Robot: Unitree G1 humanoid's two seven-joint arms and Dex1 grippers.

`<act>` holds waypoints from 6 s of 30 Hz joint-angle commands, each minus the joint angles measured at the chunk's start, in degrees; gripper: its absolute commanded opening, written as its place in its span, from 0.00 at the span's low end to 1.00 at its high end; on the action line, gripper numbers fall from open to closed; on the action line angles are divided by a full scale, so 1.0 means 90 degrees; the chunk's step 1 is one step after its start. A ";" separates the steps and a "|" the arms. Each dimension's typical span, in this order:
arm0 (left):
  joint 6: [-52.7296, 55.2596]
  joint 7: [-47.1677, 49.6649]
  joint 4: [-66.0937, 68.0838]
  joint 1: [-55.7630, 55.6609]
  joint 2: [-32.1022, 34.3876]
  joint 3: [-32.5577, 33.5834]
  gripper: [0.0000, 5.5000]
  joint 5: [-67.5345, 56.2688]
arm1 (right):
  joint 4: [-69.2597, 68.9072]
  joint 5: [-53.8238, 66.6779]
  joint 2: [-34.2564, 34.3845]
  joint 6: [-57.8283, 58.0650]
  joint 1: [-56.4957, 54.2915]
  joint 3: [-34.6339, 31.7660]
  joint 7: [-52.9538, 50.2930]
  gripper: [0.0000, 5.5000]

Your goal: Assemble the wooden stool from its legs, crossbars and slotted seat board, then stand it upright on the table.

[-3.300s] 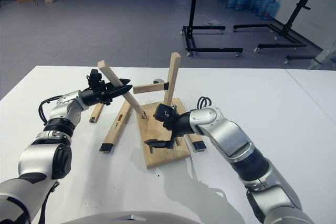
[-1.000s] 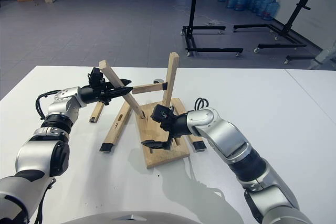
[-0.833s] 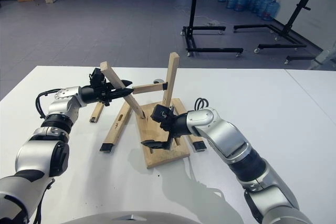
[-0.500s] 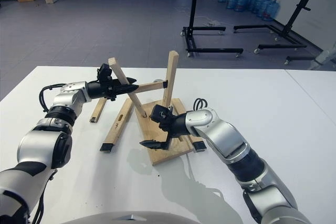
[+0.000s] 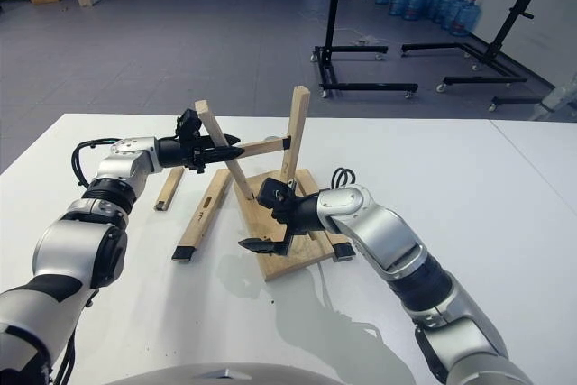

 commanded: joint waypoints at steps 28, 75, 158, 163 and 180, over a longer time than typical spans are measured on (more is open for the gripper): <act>0.0098 0.0087 0.0074 0.0313 -0.0107 -0.0289 0.37 0.0452 | 0.4895 -0.4134 0.1543 -0.4639 -0.2941 -0.0211 -0.3285 0.98; 0.0494 0.0592 0.0266 0.0684 -0.0410 -0.1198 0.37 0.0879 | 0.6486 -0.4860 0.1946 -0.5964 -0.1725 -0.0142 -0.3936 0.98; 0.2842 0.7356 -0.4836 0.4812 -0.0501 0.1237 0.23 0.0616 | 0.3320 0.0010 0.1577 -0.1885 -0.3019 -0.4623 -0.4421 0.98; 0.3016 0.7202 -0.7804 0.4281 0.0133 0.1886 0.23 0.0125 | 0.3534 0.0529 0.1765 -0.1646 -0.2701 -0.4903 -0.4237 0.98; 0.3406 0.5739 -1.0372 0.3062 0.0411 0.0067 0.23 -0.0901 | 0.2400 0.7108 0.3451 0.1380 -0.2591 -0.5702 -0.5587 0.98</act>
